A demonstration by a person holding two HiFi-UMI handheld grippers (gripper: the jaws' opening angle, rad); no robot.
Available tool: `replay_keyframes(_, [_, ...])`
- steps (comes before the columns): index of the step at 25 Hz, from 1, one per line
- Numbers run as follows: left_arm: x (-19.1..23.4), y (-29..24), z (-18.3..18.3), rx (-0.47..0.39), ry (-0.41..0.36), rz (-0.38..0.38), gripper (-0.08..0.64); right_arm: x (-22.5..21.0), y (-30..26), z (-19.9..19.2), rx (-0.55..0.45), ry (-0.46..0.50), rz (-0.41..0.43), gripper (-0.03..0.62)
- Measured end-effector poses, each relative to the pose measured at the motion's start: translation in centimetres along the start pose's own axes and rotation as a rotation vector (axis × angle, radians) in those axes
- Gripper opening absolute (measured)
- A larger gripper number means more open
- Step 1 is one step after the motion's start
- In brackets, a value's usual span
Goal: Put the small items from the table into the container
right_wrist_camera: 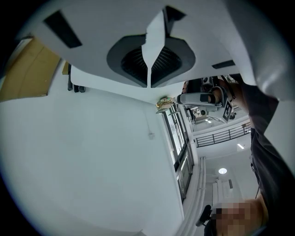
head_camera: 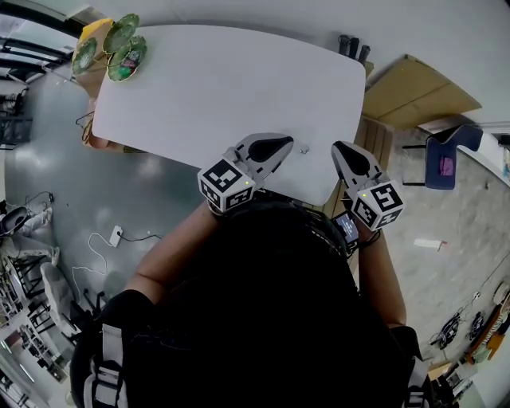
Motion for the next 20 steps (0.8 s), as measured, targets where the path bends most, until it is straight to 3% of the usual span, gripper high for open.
replay_keyframes(8, [1.6,-1.5,-3.0,0.067,0.012,-0.029,0.005,-0.8,-2.5,-3.7,0.100,-0.042,0.034,0.025])
replay_keyframes(14, [3.1,-2.2,-6.4,0.136,0.047,-0.030,0.004,-1.0,-4.6,-6.7,0.178,-0.083,0.049,0.097])
replay_keyframes(20, [4.2,-2.9,-8.0,0.181,0.057,-0.040,0.005,-1.6,-7.3,-9.7,0.293,-0.049,0.061,0.126])
Point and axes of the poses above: the fingertips, and each gripper's own axes: y backward along the fingers, x to its left, z out of its top, the point moved 6 cm from there along y, backward along the fingers, and after that the axes turned 4 degrees about z, right-handed, at the moved point
